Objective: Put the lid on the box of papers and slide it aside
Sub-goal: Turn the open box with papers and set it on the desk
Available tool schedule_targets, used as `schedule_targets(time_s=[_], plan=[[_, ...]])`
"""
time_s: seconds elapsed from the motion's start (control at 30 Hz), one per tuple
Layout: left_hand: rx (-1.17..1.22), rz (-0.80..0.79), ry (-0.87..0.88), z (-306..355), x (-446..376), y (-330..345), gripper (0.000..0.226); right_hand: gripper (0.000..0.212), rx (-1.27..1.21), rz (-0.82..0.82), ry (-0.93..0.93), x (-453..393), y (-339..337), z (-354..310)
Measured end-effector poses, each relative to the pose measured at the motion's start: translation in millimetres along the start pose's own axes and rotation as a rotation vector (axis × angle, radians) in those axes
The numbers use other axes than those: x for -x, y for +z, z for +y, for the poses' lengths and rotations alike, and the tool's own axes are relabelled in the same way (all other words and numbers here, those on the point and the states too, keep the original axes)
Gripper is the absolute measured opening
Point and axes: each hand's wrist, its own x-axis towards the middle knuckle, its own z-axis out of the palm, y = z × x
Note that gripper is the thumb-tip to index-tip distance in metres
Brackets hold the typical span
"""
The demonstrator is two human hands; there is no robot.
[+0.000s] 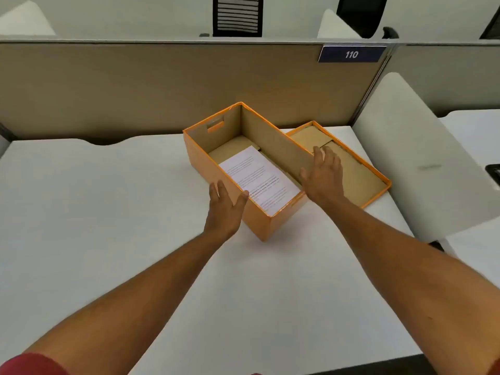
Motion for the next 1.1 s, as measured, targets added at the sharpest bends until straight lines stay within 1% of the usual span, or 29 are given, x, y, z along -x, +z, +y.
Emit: schedule_targets(time_s=[0.07,0.13,0.17,0.2,0.27,0.33,0.37,0.47,0.53,0.63,0.73,0.8,0.93,1.03,1.1], plan=[[0.128,0.017,-0.128,14.1,-15.0,14.0,0.092,0.072,-0.08,-0.1,0.058,-21.5,6.2,16.3],[0.236,0.014,-0.198,25.0,-26.0,22.6,0.093,0.073,-0.163,-0.205,0.13,-36.1,16.0,32.9],[0.294,0.008,-0.223,25.0,-27.7,23.2,0.094,0.071,-0.205,-0.232,0.158,-36.4,18.9,35.6],[0.343,-0.009,-0.254,26.0,-27.9,23.3,0.096,0.066,-0.249,-0.256,0.187,-34.7,20.4,37.5],[0.438,-0.048,-0.318,28.4,-30.5,22.8,0.098,0.052,-0.339,-0.252,0.218,-34.8,19.6,40.1],[0.505,-0.085,-0.361,31.7,-30.0,20.1,0.095,0.044,-0.363,-0.235,0.241,-33.4,21.3,39.8],[0.529,-0.095,-0.364,32.0,-30.4,19.0,0.088,0.043,-0.361,-0.23,0.246,-32.0,21.3,38.0],[0.579,-0.1,-0.342,29.7,-31.7,17.8,0.054,0.04,-0.367,-0.23,0.232,-30.1,20.0,32.6],[0.606,-0.072,-0.336,28.6,-32.0,16.0,0.045,0.036,-0.365,-0.233,0.234,-30.2,18.8,32.7],[0.592,-0.018,-0.322,25.3,-30.2,3.4,0.043,0.024,-0.347,-0.233,0.245,-23.0,12.5,29.6],[0.532,0.023,-0.322,5.8,-28.2,-25.3,0.049,0.013,-0.351,-0.257,0.205,-3.5,7.4,15.1],[0.468,0.052,-0.312,-12.7,-25.1,-50.2,0.051,0.012,-0.363,-0.273,0.178,18.4,6.8,-3.0],[0.356,0.098,-0.267,-60.9,-10.8,-105.0,0.041,0.014,-0.404,-0.316,0.104,80.9,7.7,-56.4],[0.299,0.086,-0.274,-103.6,0.7,-143.0,0.047,0.015,-0.445,-0.347,0.088,128.9,13.0,-96.8],[0.276,0.057,-0.285,-129.5,8.8,-161.9,0.047,0.014,-0.435,-0.37,0.094,155.7,16.3,-119.6]])
